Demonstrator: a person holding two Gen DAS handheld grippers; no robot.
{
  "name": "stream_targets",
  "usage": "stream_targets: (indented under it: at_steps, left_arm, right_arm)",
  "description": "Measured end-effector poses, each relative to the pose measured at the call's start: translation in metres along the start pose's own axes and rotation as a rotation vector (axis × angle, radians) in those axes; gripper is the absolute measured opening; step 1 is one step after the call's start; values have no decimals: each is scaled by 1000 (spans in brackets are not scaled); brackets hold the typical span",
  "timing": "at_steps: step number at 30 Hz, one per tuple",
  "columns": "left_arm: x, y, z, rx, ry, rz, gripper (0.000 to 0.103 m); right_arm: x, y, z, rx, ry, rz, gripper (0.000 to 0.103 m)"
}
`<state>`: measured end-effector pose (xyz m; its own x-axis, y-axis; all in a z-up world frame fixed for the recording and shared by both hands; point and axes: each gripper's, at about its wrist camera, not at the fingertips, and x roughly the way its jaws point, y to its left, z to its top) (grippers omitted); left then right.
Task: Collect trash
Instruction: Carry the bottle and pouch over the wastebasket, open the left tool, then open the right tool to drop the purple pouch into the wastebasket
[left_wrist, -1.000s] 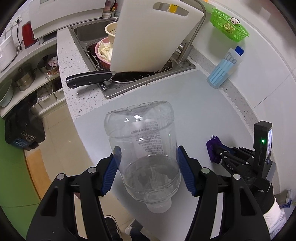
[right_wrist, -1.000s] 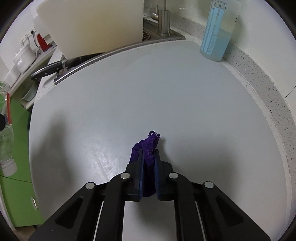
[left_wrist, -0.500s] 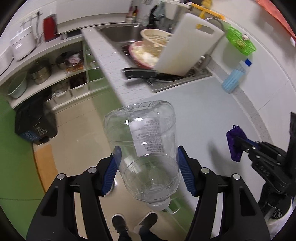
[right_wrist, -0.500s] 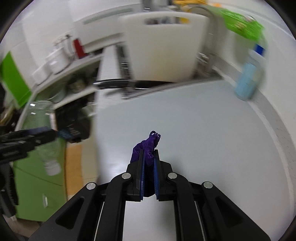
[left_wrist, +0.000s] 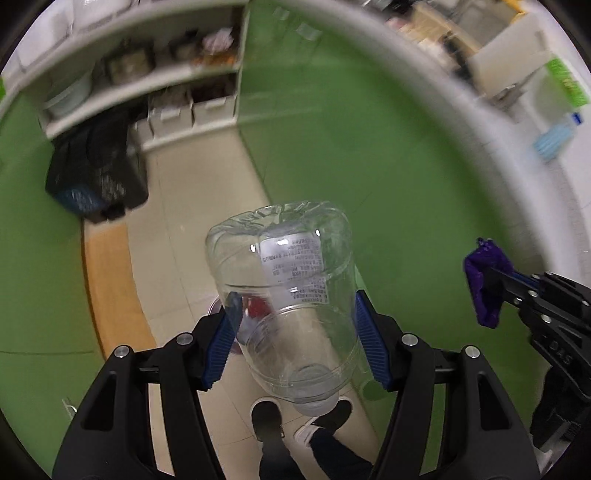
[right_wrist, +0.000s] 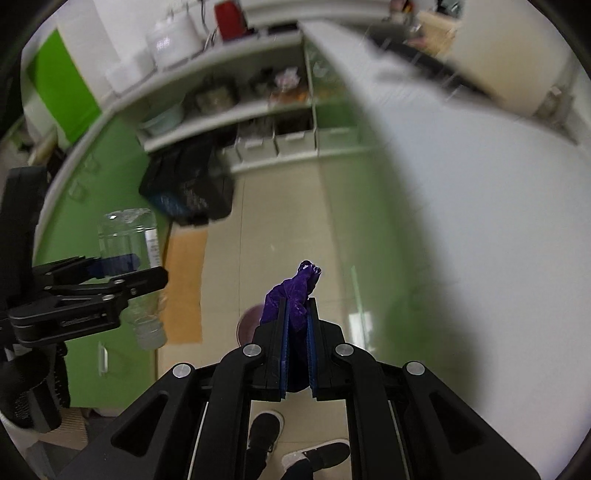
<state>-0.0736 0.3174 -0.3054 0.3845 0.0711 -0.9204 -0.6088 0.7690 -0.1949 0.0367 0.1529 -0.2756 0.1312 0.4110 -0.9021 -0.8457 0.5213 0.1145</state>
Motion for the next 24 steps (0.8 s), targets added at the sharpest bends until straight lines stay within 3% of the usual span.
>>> stream_targets:
  at_steps: [9, 16, 17, 18, 19, 20, 24]
  left_arm:
    - [191, 84, -55, -34, 87, 23, 60]
    - [292, 127, -99, -64, 125, 25, 59]
    - [301, 132, -104, -71, 130, 23, 66]
    - [307, 136, -109, -82, 131, 21, 87]
    - [310, 139, -113, -89, 127, 18, 96]
    - [312, 143, -118, -96, 123, 12, 100]
    - [306, 154, -134, -135, 133, 27, 100]
  right_arm:
    - [158, 18, -41, -27, 53, -11, 8]
    - [247, 14, -72, -36, 98, -13, 8]
    - [253, 15, -77, -35, 104, -11, 8]
    - [261, 17, -80, -36, 110, -11, 8]
    - [267, 18, -83, -37, 118, -10, 8]
    - [271, 19, -84, -35, 123, -7, 8]
    - [280, 33, -87, -56, 145, 7, 8]
